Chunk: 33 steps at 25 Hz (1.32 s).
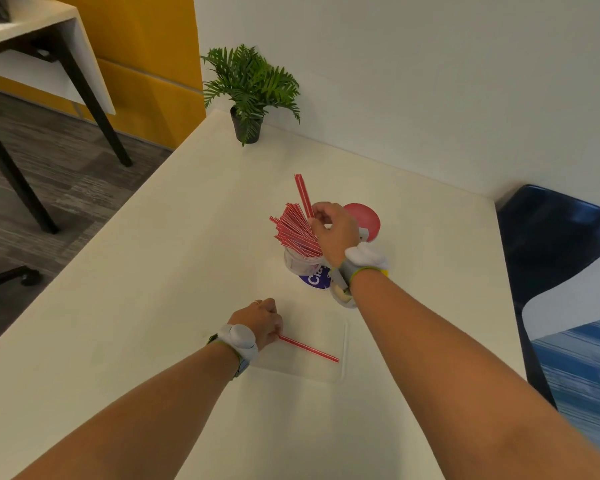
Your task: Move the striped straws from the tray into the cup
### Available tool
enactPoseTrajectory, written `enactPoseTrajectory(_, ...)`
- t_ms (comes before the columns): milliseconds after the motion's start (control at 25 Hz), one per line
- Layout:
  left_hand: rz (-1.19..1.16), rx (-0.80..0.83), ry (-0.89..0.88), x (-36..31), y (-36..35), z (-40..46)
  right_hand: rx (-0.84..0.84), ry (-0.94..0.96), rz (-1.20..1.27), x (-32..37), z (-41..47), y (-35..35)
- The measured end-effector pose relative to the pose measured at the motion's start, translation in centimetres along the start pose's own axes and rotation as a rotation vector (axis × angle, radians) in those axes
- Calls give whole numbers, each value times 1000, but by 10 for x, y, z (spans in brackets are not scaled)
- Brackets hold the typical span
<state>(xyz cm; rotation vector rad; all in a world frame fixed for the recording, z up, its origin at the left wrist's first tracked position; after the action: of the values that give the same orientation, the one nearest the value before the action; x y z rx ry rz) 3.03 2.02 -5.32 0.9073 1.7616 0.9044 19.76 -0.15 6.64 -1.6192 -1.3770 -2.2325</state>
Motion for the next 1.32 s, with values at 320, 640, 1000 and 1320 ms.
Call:
enactPoseTrajectory(320,-27,39,-49,2,-1,4,86,-89,-200,-24,10,-26)
enactPoseTrajectory(640,-174,-47,-61,9,20,-1,86,-77,-145,-26,-8,-11)
enactPoseTrajectory(1000,-341,-758,-22,23,150,-22,-130,-73,-27,-35,-26,36)
enactPoseTrajectory(1320,-261,-831,49,11,191,14,83,-134,-299,-52,-22,31)
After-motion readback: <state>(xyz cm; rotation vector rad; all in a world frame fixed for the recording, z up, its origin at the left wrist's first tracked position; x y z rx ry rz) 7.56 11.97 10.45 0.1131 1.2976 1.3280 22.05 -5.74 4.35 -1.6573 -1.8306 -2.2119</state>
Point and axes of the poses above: each hand's wrist, its own z-axis towards the middle knuckle, its own y-axis out of the back of the hand, x = y × z, the point moved 2 cm from there along z, towards the middle knuckle, and after that the axes turned 10 degrees about -y, right-handed, at the moved point
